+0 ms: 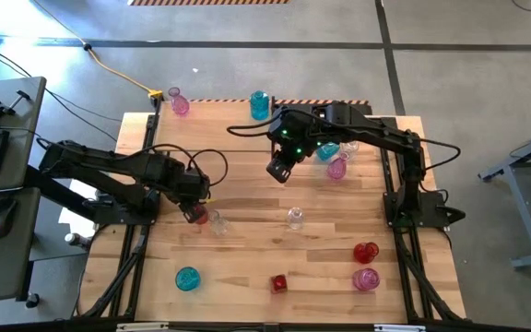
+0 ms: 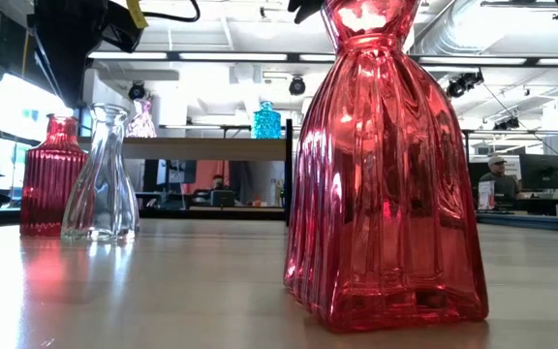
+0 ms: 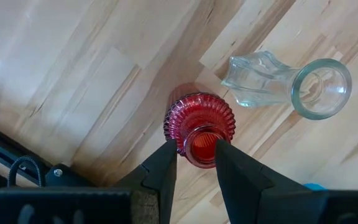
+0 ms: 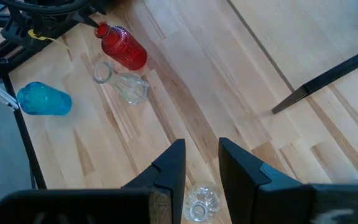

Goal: Sort vases onto shelf
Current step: Put the top left red vase on the shelf

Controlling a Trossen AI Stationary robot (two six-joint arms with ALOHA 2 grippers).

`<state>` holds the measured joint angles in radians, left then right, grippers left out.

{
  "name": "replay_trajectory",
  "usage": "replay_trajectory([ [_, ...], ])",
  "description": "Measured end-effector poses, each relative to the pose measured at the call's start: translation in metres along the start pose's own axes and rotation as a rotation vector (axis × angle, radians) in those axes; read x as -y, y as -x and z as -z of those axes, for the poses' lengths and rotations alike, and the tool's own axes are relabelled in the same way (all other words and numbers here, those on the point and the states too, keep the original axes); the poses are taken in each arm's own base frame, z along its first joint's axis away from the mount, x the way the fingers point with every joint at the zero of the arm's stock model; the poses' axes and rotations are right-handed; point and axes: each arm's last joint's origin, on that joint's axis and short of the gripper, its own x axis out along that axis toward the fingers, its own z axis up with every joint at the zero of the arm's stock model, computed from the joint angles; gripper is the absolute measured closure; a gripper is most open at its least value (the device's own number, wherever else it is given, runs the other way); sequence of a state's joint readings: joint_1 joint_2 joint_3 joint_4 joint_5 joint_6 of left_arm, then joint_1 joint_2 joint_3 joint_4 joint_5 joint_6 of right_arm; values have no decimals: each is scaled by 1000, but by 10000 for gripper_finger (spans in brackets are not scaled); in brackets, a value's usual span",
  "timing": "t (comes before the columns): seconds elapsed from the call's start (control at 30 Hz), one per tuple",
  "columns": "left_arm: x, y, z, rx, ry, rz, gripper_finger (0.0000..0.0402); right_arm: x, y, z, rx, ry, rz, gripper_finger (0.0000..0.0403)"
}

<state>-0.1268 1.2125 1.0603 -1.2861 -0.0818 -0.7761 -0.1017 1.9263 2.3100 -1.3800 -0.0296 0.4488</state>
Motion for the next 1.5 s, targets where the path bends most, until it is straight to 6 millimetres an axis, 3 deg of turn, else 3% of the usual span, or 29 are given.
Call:
replay_trajectory([
  [1.0, 6, -1, 6, 16, -54, -36, 301, 0, 0, 0, 0, -7, 0, 327],
  [1.23, 2, -21, 13, -44, -40, -64, 301, 0, 0, 0, 0, -7, 0, 327],
  [1.5, 1, -22, 11, -47, -34, -48, 301, 0, 0, 0, 0, 0, 0, 327],
])
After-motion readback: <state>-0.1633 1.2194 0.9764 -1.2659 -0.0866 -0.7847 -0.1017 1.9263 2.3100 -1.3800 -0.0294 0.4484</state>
